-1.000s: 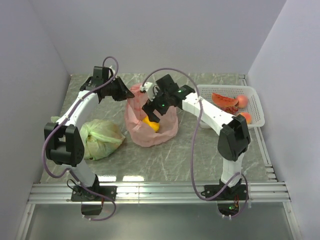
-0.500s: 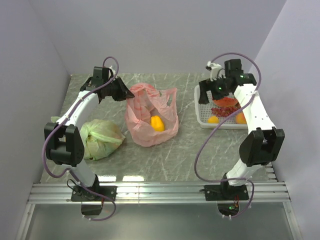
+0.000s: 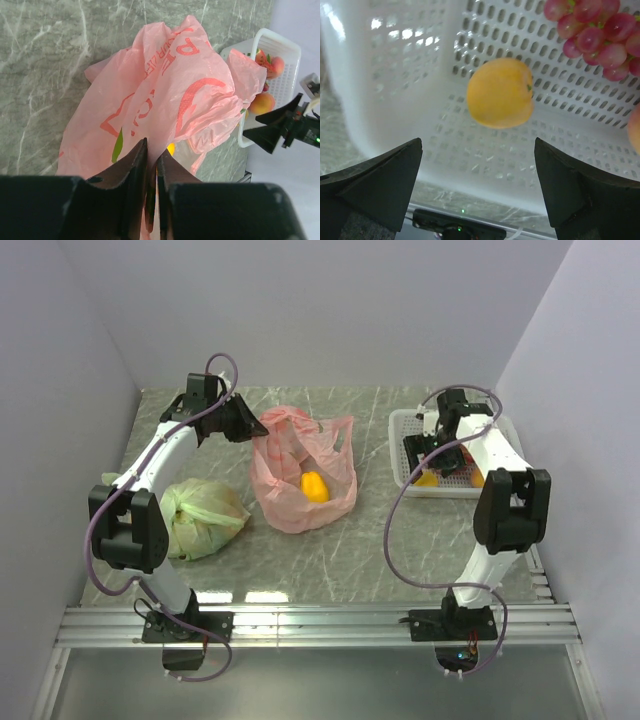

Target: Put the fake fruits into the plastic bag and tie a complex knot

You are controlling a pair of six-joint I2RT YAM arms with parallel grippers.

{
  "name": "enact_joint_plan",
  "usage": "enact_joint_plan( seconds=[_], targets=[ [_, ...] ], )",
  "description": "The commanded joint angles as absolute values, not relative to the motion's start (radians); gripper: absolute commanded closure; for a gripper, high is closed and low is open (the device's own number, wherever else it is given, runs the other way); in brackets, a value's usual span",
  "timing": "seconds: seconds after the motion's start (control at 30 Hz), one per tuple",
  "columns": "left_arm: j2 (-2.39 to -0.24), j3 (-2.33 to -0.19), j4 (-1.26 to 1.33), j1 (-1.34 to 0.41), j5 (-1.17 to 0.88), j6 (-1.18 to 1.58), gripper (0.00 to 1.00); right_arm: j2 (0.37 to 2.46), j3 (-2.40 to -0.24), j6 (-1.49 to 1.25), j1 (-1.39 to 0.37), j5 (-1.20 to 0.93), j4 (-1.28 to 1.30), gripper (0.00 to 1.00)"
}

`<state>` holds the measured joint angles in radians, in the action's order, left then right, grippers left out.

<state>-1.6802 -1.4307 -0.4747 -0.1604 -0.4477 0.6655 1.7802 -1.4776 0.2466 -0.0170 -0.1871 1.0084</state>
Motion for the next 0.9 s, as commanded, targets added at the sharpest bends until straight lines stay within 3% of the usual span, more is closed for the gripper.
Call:
enact_joint_plan(
  seconds=[0.0,0.4,0.57,0.7,0.87],
  targets=[
    [-1.681,-1.439,-0.449,-0.158,-0.443,0.638,0.81,1.825,-1.483,0.180,-0.018,-0.135,0.934,0.00],
    [-1.695,-1.453,-0.451,-0.160,-0.442,0.632,0.81,1.960,-1.459,0.104,-0.017,-0.083,0.888,0.12],
    [-1.710,-1.476,-0.454,-0.160,-0.445,0.635,0.82,1.933,-1.558,0.121,-0.012,-0.130,0.962,0.44],
    [-1.710,-1.477,-0.449,-0.160,-0.451,0.637,0.84,1.835,-1.631,0.152,-0.014,-0.270,0.985,0.46],
    [-1.712,-1.471,-0.442,-0.160,-0.463,0.644,0.86,1.730,-1.713,0.183,-0.099,-0.474,0.936,0.55]
  ],
)
